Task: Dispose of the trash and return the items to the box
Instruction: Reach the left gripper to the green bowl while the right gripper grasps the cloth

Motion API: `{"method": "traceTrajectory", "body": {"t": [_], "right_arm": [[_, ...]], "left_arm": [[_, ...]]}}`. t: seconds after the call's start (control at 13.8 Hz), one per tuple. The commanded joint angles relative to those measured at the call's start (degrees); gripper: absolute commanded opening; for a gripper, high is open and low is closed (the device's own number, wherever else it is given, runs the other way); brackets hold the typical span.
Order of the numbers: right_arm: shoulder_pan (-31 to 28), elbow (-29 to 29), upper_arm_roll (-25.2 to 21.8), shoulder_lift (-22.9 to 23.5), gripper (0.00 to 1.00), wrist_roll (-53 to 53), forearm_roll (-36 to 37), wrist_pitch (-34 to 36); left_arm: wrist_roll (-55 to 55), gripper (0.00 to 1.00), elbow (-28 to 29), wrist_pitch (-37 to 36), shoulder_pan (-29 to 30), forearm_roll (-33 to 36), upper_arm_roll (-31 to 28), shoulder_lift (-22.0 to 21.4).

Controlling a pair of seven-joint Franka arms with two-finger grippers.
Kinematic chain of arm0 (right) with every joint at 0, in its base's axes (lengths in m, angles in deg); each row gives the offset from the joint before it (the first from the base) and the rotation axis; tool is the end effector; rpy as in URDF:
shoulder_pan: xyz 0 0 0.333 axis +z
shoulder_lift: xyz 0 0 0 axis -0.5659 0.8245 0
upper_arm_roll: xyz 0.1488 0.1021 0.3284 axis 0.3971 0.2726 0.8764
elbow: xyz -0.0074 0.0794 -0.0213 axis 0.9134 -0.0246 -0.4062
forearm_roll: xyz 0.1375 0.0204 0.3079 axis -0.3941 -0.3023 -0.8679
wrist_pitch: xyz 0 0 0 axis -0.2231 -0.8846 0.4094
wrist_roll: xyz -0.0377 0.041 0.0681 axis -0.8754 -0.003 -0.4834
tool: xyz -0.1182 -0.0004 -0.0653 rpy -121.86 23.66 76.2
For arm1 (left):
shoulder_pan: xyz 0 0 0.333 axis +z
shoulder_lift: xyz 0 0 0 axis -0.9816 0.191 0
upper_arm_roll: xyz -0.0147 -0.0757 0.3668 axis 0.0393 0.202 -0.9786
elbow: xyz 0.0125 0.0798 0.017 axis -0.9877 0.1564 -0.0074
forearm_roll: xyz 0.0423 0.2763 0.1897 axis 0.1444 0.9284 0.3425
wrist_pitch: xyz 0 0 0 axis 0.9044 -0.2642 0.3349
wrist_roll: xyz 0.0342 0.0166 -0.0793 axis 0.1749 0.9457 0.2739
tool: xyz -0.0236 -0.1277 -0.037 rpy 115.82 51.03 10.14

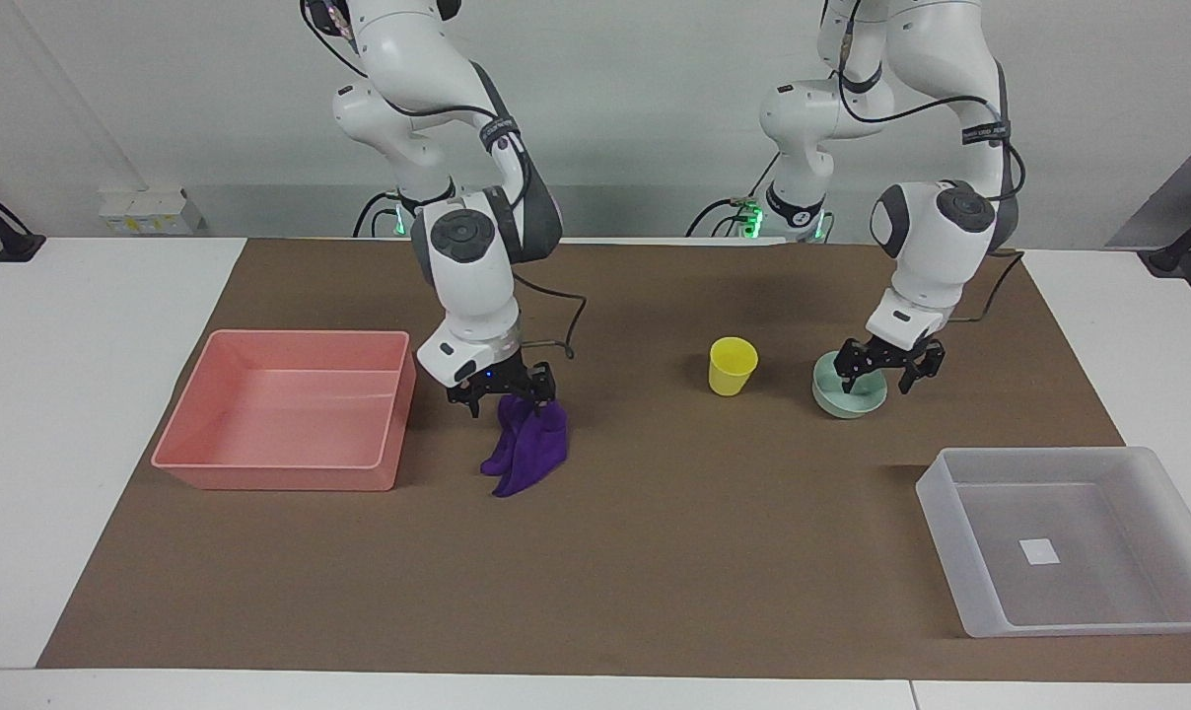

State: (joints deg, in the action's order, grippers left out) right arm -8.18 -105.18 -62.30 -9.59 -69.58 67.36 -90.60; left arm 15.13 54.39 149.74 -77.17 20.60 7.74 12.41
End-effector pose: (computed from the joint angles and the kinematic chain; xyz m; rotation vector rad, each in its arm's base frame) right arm 0.5675 0.2306 0.4060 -3.1081 -0.0164 -0.1140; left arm 0.4766 -0.0321 0.4045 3.1270 -0.1240 0.2343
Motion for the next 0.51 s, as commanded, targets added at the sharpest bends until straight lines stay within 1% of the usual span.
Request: {"method": "traceTrajectory", "body": {"t": [0.0, 0.07, 0.14, 0.22, 0.36, 0.43], "right_arm": [[0.4, -0.5, 0.3, 1.8, 1.0, -0.3, -1.2, -3.0], [0.8, -0.8, 0.3, 2.2, 1.0, -0.2, -1.2, -3.2], [0.8, -1.8, 0.3, 2.2, 1.0, -0.2, -1.2, -4.1], [0.8, -3.2, 0.3, 2.2, 1.0, -0.4, -1.2, -5.7], [0.8, -4.7, 0.3, 2.3, 1.0, -0.4, -1.2, -8.5], [0.9, -5.2, 0.3, 2.3, 1.0, -0.5, -1.2, -8.7]], "left_arm": [[-0.7, 0.78, 1.0, 2.1, 0.6, 1.1, 0.2, 0.3], [-1.6, 0.53, 1.4, 2.0, 0.6, 1.1, 0.2, 0.3], [-3.0, 0.15, 1.7, 2.0, 0.8, 1.1, 0.2, 0.1], [-3.8, 0.0, 1.6, 1.7, 1.9, 1.1, 0.2, 0.2], [-5.1, 0.0, 1.0, 1.4, 2.1, 1.1, 0.2, -0.1], [-5.3, 0.0, 0.5, 1.3, 2.2, 1.1, 0.2, -0.5]]}}
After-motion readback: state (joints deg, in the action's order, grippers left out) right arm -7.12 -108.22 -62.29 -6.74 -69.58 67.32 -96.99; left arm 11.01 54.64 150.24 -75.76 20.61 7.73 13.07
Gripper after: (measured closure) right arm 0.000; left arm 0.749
